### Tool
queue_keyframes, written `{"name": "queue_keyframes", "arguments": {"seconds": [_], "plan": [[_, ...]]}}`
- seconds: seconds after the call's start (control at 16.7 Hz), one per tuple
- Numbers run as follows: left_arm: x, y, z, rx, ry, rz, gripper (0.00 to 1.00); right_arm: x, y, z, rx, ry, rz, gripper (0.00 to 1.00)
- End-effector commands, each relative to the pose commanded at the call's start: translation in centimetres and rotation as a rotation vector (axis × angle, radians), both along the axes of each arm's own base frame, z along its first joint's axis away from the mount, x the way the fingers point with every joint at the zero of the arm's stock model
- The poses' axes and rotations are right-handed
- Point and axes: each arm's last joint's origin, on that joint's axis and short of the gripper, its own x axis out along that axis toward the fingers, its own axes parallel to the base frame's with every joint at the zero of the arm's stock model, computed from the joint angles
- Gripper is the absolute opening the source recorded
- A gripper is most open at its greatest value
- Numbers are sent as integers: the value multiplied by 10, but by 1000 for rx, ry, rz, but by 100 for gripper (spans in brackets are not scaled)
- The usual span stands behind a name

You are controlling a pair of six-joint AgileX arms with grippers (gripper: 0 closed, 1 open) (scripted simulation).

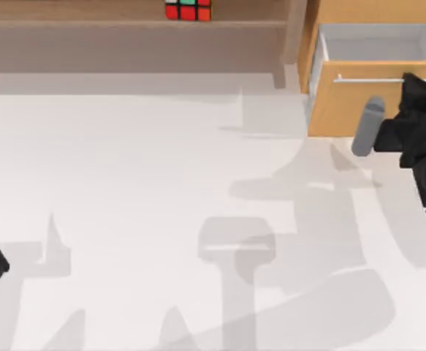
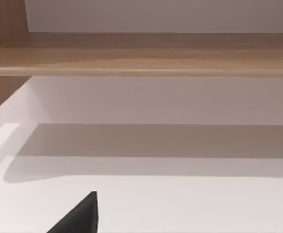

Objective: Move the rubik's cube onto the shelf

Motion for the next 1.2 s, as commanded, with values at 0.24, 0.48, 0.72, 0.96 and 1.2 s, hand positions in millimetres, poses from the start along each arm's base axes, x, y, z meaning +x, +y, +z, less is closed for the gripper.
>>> {"name": "queue_keyframes", "arguments": {"seconds": [0.24, 0.48, 0.72, 0.96, 1.2], "plan": [[0, 0, 0, 0, 0, 0, 100, 20, 0, 2, 1, -7, 0, 0], [0, 0, 0, 0, 0, 0, 100, 30, -1, 1, 3, -2, 0, 0], [0, 0, 0, 0, 0, 0, 100, 32, -1, 4, 7, -13, -3, 0], [0, 0, 0, 0, 0, 0, 100, 50, 0, 1, 1, -4, -2, 0], [0, 0, 0, 0, 0, 0, 100, 74, 0, 1, -1, -1, 1, 0]]}}
